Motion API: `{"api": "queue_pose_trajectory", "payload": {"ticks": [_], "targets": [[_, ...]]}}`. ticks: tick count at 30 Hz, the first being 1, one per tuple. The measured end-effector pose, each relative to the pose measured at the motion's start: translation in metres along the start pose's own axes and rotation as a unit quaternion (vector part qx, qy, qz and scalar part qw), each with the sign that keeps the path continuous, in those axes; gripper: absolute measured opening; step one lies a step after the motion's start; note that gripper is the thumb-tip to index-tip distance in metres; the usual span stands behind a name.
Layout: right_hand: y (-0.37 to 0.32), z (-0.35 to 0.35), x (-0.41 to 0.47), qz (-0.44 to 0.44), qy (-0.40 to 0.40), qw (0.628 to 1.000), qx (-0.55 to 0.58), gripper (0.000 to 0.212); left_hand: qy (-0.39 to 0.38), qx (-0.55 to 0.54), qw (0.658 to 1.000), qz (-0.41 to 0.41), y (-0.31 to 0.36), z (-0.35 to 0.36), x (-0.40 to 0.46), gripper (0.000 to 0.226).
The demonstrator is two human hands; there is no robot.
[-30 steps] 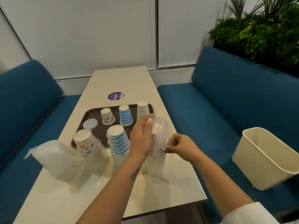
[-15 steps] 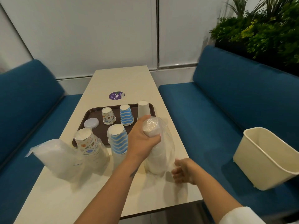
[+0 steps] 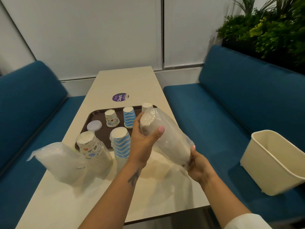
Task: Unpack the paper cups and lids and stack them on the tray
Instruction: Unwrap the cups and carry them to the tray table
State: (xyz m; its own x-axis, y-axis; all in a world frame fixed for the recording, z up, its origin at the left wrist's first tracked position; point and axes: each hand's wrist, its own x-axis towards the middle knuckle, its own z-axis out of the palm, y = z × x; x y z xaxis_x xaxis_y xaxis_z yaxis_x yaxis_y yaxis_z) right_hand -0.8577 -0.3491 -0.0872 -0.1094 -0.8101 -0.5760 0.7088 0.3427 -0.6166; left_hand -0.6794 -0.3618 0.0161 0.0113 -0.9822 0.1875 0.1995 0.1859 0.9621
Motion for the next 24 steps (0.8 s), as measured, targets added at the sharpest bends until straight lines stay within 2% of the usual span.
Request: {"api": "queue_pose_trajectory", "payload": {"ticks": [4, 8, 10, 12, 13, 15, 20, 24], "targets": [[-0.005, -0.003, -0.005, -0.042, -0.069, 0.991, 0.106, 0.021, 0.023, -0.050, 0.998, -0.009, 0.001, 0.003, 0.002, 0.065], [-0.005, 0.000, -0.007, -0.048, -0.088, 0.994, 0.037, 0.044, 0.038, -0.070, 0.994, -0.068, 0.004, 0.002, 0.011, 0.076], [-0.002, 0.001, -0.005, -0.055, -0.082, 0.995, -0.002, 0.045, 0.059, -0.060, 0.991, -0.108, 0.009, 0.002, 0.016, 0.055], [-0.001, 0.003, -0.005, -0.046, -0.071, 0.996, -0.035, 0.037, 0.073, -0.072, 0.985, -0.138, 0.011, 0.004, 0.021, 0.022], [-0.001, 0.005, -0.006, -0.032, -0.070, 0.996, -0.042, 0.030, 0.079, -0.065, 0.985, -0.138, 0.012, 0.005, 0.021, 0.014], [0.000, 0.006, -0.006, -0.010, -0.067, 0.996, -0.050, 0.026, 0.102, -0.026, 0.988, -0.113, 0.012, 0.003, 0.024, 0.013], [0.003, 0.007, -0.004, 0.022, -0.059, 0.997, -0.048, 0.051, 0.142, 0.136, 0.980, -0.001, 0.014, -0.001, 0.026, 0.024], [0.008, 0.006, 0.000, 0.071, -0.044, 0.993, -0.077, 0.042, 0.131, 0.234, 0.962, 0.051, 0.010, -0.001, 0.024, 0.041]]}}
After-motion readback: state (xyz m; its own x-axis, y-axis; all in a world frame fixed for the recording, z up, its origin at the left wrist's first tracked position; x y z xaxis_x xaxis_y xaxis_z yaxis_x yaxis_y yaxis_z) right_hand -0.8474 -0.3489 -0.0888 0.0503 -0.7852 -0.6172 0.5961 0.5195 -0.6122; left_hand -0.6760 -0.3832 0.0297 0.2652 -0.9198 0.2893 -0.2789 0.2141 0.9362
